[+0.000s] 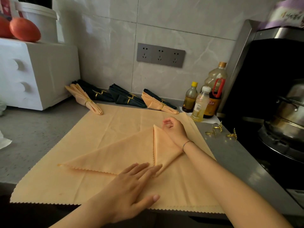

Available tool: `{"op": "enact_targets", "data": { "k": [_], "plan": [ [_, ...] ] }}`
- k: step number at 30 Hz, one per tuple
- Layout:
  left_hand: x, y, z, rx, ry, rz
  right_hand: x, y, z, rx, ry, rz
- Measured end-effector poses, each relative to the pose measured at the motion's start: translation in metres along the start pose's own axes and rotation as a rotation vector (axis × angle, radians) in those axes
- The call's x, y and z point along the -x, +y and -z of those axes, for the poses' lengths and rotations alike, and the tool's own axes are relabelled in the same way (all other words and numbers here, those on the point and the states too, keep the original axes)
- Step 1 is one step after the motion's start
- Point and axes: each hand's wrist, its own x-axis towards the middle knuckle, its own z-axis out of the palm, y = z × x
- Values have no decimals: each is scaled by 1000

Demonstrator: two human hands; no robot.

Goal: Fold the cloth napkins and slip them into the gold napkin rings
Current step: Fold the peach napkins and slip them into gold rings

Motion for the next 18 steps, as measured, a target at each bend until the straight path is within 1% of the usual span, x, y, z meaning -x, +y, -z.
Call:
{"op": "enact_targets", "data": {
  "k": [2, 3, 4, 6, 8, 10, 12, 15, 18],
  "plan": [
    [-1, -1, -3, -24, -7, -11, 15, -10, 17, 42, -2, 84],
    [-2, -2, -4, -41, -8, -12, 27, -13, 25, 71, -28, 132],
    [-2, -1, -4, -53, -8, -9, 44, -15, 33, 95, -79, 184],
    [-2, 0, -3, -50, -12, 5, 79, -14, 45, 154, -238, 290],
    [-2, 3, -1, -47, -22, 12, 115, -9, 53, 303, -399, 366],
    [-1, 5, -3, -59, -23, 22, 144, -6, 57, 470, -550, 369],
    [0, 5, -6, -80, -1, 33, 161, -6, 57, 531, -639, 378],
    [0, 8, -10, -98, 8, 48, 167, 0, 56, 577, -686, 388],
    [-1, 11, -7, -98, -3, 63, 161, 5, 57, 585, -689, 368]
  ]
}}
